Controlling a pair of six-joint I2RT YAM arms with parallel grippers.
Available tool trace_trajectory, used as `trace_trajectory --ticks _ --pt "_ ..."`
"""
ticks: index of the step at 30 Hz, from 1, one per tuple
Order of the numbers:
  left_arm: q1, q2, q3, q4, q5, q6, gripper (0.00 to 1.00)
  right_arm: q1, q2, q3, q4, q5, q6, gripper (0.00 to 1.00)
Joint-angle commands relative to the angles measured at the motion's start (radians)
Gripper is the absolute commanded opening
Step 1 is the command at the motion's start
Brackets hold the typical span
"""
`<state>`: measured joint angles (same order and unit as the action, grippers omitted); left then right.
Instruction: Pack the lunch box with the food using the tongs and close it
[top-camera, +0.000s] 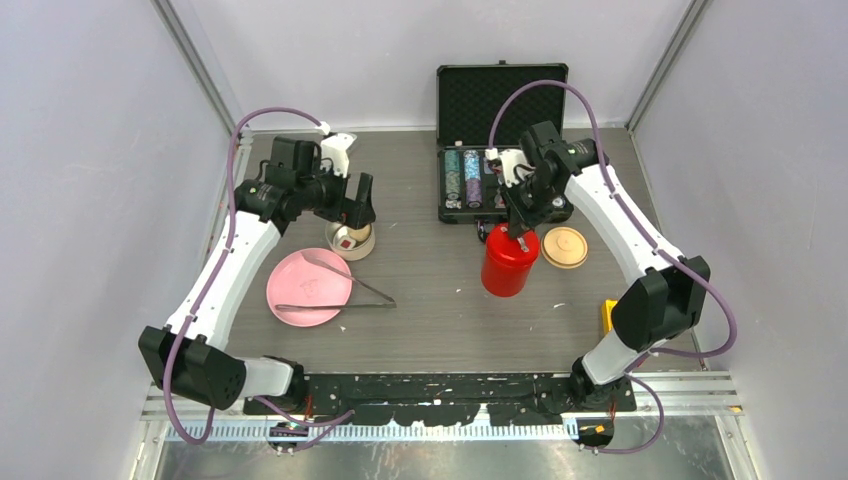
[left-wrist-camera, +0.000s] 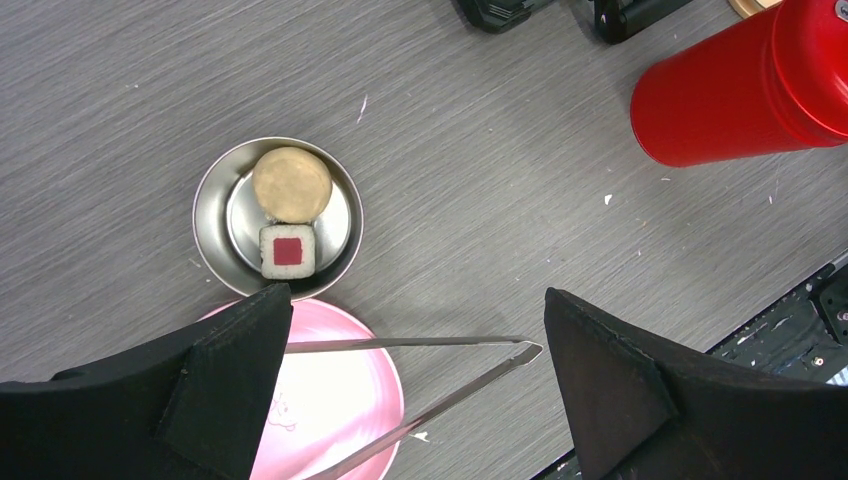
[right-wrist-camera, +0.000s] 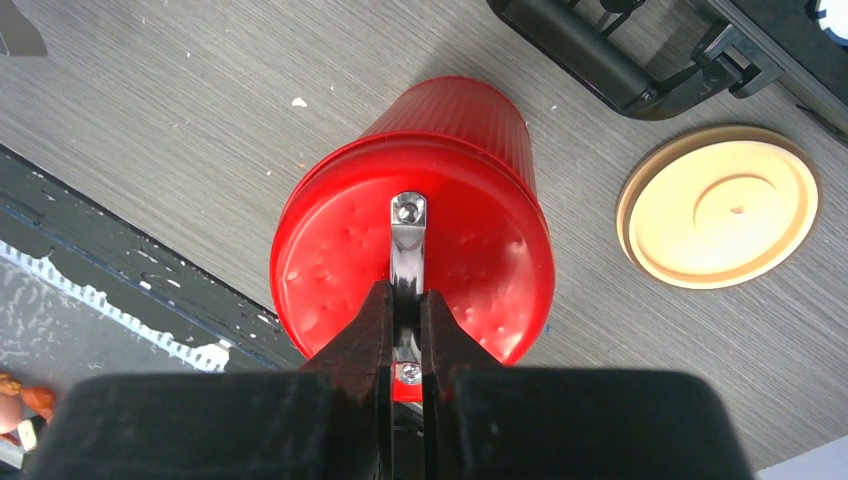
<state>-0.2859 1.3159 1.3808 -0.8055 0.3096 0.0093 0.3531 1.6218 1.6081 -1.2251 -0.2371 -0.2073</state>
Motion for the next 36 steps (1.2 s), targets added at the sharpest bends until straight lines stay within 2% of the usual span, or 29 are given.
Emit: trace_trajectory --ticks 1,15,36 --pt "0.001 -0.011 0.007 0.017 0.006 0.009 1.00 -0.001 -0.037 -0.033 0.059 -0.014 0.024 0.01" --pt "0.001 0.000 0.011 0.018 0.011 0.011 1.00 0.002 -0.125 0.016 0.057 -0.011 0.038 0.00" --pt "0.001 0.004 0.001 0.018 0.028 0.012 1.00 0.026 -0.098 -0.178 0.149 0.005 0.039 0.00"
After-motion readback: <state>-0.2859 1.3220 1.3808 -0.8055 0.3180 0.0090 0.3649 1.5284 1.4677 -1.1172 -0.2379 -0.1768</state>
